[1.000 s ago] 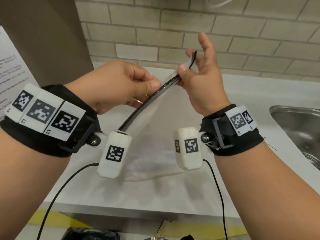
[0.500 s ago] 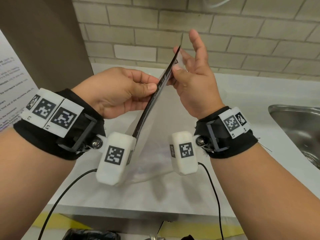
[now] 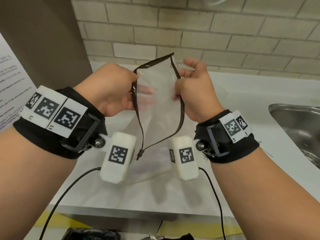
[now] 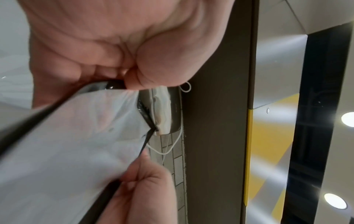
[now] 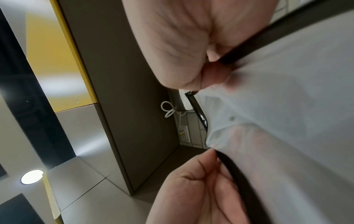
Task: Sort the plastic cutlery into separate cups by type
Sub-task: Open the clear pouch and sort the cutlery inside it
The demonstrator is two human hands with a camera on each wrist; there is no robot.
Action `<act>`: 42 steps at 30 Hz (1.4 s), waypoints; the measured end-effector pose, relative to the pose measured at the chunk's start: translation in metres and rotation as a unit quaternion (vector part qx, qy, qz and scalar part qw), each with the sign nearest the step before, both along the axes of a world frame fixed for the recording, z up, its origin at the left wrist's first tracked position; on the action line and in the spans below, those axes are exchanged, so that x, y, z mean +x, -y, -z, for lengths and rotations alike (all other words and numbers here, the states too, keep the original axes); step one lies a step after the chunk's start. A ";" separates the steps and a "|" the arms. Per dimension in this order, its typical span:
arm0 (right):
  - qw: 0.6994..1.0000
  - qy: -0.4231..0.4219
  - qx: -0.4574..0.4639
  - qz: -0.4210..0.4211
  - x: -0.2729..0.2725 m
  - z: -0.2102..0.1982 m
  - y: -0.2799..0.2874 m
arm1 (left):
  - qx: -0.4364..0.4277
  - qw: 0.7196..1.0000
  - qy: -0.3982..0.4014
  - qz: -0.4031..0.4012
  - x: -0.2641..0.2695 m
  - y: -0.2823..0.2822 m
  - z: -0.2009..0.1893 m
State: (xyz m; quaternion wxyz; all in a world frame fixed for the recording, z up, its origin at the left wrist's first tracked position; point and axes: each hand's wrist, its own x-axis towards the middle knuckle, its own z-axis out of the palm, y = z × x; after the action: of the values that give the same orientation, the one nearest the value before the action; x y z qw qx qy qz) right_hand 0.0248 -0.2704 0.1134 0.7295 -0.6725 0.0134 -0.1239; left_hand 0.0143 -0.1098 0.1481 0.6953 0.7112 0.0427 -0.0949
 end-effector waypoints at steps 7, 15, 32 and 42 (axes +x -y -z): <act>0.964 -0.074 -0.255 -0.031 0.001 0.019 -0.008 | -0.091 0.995 0.002 -0.040 0.011 0.008 0.005; 0.968 -0.214 -0.093 -0.091 0.008 0.016 0.011 | 0.202 0.979 0.020 0.000 0.017 -0.019 0.027; 0.961 -0.230 0.058 -0.143 0.017 0.021 0.012 | -0.092 0.985 -0.138 0.052 0.003 -0.025 0.055; 0.957 -0.221 -0.095 -0.162 0.015 0.038 0.005 | -0.247 0.951 -0.178 -0.047 0.024 -0.041 0.068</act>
State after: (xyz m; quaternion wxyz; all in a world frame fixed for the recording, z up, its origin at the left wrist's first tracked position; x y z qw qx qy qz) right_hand 0.0399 -0.2757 0.0756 0.6515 -0.7423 0.0535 0.1475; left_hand 0.0378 -0.0692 0.0799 0.8339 0.4860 0.1743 -0.1953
